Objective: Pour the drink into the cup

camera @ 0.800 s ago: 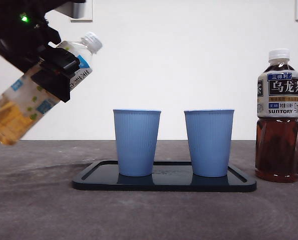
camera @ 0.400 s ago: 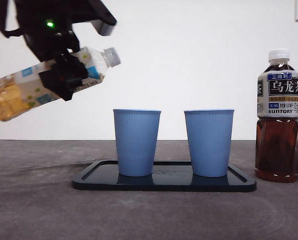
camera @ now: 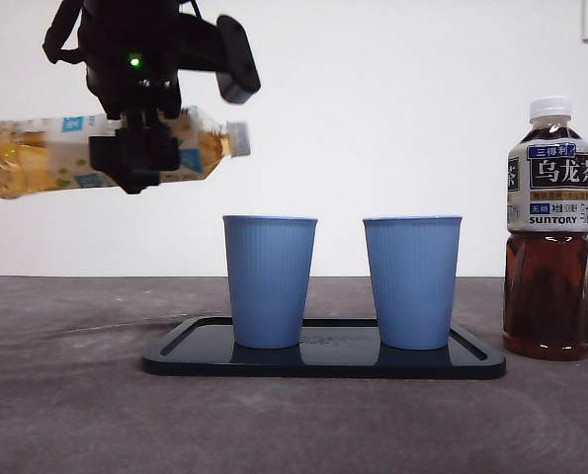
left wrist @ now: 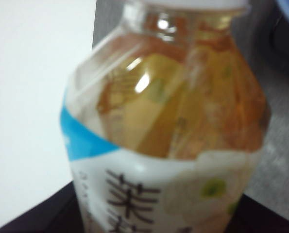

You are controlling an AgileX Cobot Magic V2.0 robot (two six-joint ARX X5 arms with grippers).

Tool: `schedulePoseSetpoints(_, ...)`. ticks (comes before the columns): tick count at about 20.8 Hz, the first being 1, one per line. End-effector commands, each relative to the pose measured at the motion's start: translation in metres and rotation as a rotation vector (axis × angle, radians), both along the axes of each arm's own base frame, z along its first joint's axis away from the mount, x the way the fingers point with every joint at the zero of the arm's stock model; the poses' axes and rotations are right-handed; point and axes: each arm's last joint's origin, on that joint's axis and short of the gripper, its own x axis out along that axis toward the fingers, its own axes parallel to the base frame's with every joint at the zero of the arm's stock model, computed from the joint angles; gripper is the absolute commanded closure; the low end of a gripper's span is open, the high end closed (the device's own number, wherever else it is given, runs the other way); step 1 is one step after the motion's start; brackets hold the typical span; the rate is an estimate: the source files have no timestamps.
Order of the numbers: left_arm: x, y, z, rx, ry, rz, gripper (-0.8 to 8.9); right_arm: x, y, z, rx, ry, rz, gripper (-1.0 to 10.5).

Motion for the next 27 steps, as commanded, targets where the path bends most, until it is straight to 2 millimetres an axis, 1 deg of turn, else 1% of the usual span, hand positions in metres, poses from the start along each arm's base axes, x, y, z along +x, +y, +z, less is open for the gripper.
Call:
schedulePoseSetpoints(1,-0.001,-0.008,0.008,0.044,-0.018,-0.029,5.76,-0.001,0.000,0.004,-0.004,-0.023,0.007,4.6)
schedulePoseSetpoints(8,-0.006,-0.013,0.007,0.101,-0.027,-0.034,5.79,-0.001,0.000,0.004,-0.005,-0.024,0.007,4.6)
schedulePoseSetpoints(15,-0.006,-0.015,0.004,0.164,-0.029,-0.028,5.81,-0.001,0.000,0.004,-0.004,-0.022,0.010,4.6)
schedulePoseSetpoints(19,-0.005,-0.018,-0.002,0.268,-0.027,-0.015,5.99,-0.001,0.000,0.004,-0.003,-0.022,0.011,4.6)
schedulePoseSetpoints(27,-0.007,-0.029,-0.013,0.322,-0.006,-0.044,5.99,-0.001,0.000,0.003,-0.006,-0.006,0.018,4.6)
